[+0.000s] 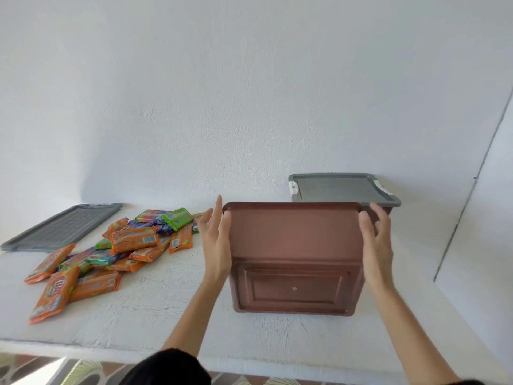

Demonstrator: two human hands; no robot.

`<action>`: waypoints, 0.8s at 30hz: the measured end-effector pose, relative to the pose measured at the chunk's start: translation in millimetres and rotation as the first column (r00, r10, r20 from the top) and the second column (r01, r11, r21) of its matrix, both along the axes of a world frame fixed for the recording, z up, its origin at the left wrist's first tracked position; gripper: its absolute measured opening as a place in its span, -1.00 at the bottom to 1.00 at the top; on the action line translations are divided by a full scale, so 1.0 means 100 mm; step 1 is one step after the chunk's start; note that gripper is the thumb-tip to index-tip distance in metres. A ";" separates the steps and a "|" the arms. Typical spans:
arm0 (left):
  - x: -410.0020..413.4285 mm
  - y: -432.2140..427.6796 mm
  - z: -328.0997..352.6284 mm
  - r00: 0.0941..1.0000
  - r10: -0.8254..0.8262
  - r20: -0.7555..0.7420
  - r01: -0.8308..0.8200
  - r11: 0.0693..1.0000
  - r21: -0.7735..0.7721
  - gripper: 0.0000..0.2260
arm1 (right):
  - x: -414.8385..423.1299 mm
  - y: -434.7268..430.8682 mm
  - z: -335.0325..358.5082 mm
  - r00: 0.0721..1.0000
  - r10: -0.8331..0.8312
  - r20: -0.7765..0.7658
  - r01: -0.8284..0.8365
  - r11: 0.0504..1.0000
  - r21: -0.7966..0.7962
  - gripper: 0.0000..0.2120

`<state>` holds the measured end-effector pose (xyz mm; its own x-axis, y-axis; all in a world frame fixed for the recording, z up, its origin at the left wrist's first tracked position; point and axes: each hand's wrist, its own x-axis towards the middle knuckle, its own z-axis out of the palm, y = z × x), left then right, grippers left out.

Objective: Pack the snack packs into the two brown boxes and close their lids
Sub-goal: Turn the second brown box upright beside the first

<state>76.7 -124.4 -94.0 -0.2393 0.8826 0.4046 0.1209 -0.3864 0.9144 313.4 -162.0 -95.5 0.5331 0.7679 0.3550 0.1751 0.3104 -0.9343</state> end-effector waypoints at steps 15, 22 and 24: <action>0.05 0.12 0.21 0.893 -0.166 -0.419 0.063 0.967 -0.249 -0.36 | 0.08 0.20 0.20 0.983 0.158 0.092 -0.128 0.954 -0.270 -0.47; 0.09 -0.01 0.14 0.921 0.101 -0.376 -0.016 0.975 0.221 -0.48 | -0.06 0.01 0.18 0.991 0.021 0.129 -0.034 0.995 0.096 -0.65; 0.08 -0.06 -0.04 0.930 0.124 -0.345 -0.029 0.963 0.267 -0.47 | -0.11 -0.04 0.02 0.989 0.015 0.146 -0.039 0.986 0.165 -0.78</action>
